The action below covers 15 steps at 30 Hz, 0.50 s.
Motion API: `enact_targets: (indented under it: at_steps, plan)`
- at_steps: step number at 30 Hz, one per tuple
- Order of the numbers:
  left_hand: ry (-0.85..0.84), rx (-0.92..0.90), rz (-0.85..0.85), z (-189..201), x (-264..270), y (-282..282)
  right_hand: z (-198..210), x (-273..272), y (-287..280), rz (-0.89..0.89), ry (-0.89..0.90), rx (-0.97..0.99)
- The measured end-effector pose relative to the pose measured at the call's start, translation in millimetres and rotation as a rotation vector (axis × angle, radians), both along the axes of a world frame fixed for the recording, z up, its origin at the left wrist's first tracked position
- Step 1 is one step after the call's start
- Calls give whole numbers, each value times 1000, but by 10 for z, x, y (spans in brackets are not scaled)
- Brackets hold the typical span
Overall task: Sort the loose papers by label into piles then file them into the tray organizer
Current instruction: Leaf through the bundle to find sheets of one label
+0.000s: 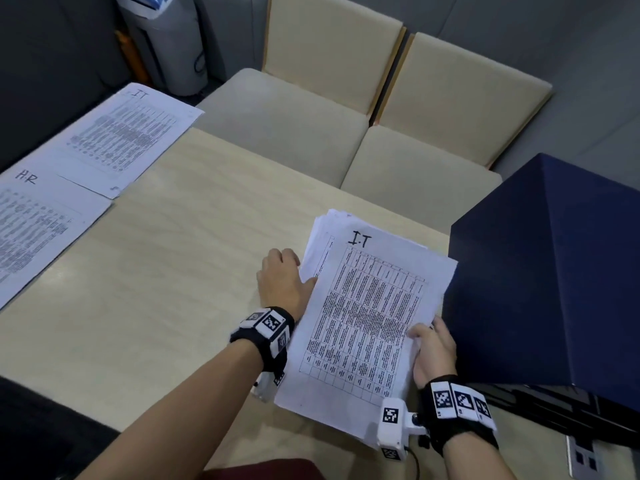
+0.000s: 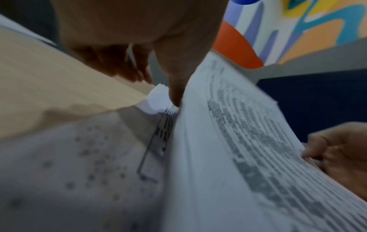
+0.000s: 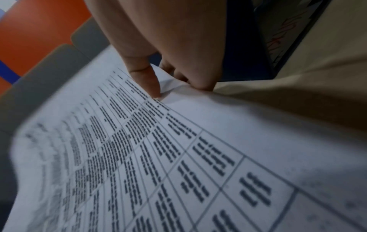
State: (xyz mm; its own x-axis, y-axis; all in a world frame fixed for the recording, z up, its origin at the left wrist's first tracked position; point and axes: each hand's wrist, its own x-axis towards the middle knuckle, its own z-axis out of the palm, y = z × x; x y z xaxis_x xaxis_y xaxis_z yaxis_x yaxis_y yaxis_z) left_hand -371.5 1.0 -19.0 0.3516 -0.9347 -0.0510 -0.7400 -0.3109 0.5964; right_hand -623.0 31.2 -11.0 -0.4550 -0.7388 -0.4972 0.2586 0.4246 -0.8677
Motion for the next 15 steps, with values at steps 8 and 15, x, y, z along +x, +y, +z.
enact_targets:
  at_steps: [8,15]
  plan:
    - [705,271,-318,433,-183,-72,-22,-99,8,-6,-153,18]
    - [792,217,-388,483,-234,-67,-16,-97,-21,24,-165,28]
